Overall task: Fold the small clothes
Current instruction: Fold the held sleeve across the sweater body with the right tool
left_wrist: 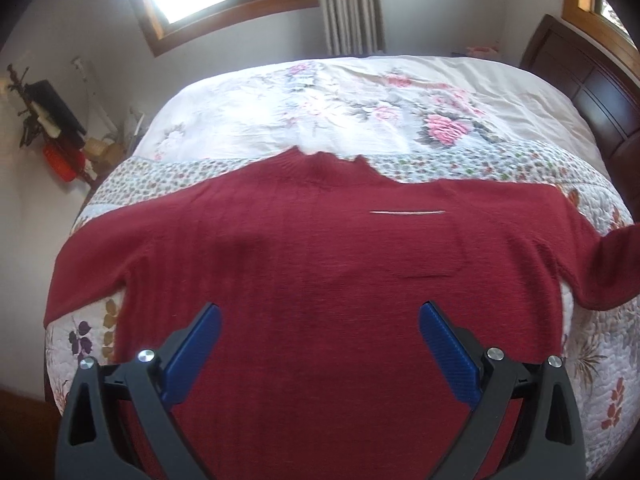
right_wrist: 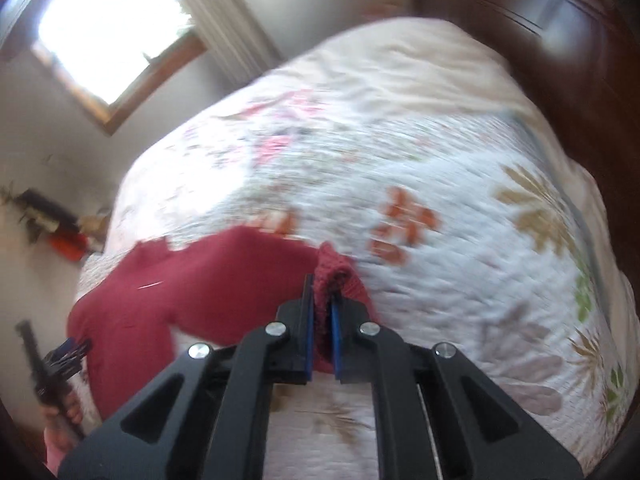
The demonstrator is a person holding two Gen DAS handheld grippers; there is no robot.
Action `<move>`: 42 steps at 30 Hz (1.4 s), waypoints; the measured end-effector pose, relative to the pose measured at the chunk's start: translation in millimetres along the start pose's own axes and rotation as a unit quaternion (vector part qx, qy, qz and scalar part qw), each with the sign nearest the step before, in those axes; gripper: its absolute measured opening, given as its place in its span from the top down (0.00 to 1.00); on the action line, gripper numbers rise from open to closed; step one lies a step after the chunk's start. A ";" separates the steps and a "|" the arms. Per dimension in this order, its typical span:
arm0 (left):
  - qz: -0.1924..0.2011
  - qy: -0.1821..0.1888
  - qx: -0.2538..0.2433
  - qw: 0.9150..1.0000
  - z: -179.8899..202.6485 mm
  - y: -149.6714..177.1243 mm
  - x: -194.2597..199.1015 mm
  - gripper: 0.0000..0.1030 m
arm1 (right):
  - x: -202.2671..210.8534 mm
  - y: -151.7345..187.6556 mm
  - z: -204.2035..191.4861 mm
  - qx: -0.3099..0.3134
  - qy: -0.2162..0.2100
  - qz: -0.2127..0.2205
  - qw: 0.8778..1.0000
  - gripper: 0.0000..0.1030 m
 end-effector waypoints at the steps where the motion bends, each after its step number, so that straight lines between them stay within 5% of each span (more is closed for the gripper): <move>1: -0.001 -0.003 0.006 1.000 -9.1 0.7 -0.9 0.04 | -5.0 -5.0 -28.0 0.016 -0.020 -0.004 1.000 0.94; 12: -0.005 -0.024 0.063 0.998 -110.2 15.4 -0.2 0.04 | -106.8 32.7 -264.7 0.127 -0.153 -0.086 0.976 0.94; 17: -0.009 -0.037 0.070 0.997 -134.2 19.1 -4.0 0.04 | -159.9 78.4 -312.0 0.149 -0.159 -0.149 0.964 0.90; 21: -0.016 -0.030 0.069 0.997 -133.5 17.8 -9.4 0.04 | -180.3 105.1 -314.6 0.136 -0.176 -0.186 0.957 0.73; 26: -0.025 0.011 0.068 0.997 -109.4 8.4 -19.9 0.04 | -133.5 71.2 -289.1 0.011 -0.303 -0.157 0.940 0.57; 30: -0.037 0.062 0.066 0.995 -70.8 -3.8 -30.1 0.04 | -97.0 48.1 -257.7 0.036 -0.267 -0.110 0.957 0.54; 33: -0.066 0.115 0.052 0.990 -24.9 -12.5 -46.7 0.04 | -85.6 45.3 -218.5 0.044 -0.198 -0.093 0.975 0.51; 39: -0.136 0.185 0.056 0.972 47.4 -16.4 -81.0 0.05 | -71.2 65.5 -149.0 0.001 -0.155 -0.093 0.984 0.51; 42: -0.156 0.200 0.070 0.965 68.8 -18.0 -92.1 0.23 | -69.0 77.0 -131.1 -0.003 -0.138 -0.089 0.986 0.51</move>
Point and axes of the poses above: each gripper's, at about its wrist camera, not at the fingertips, and x roughly against the way its jaws point, z to its right, y to its underside, the point moved 1 cm from there along -x, roughly the way its jaws point, and after that the axes turned 14 degrees about z, right-handed, at the moved point
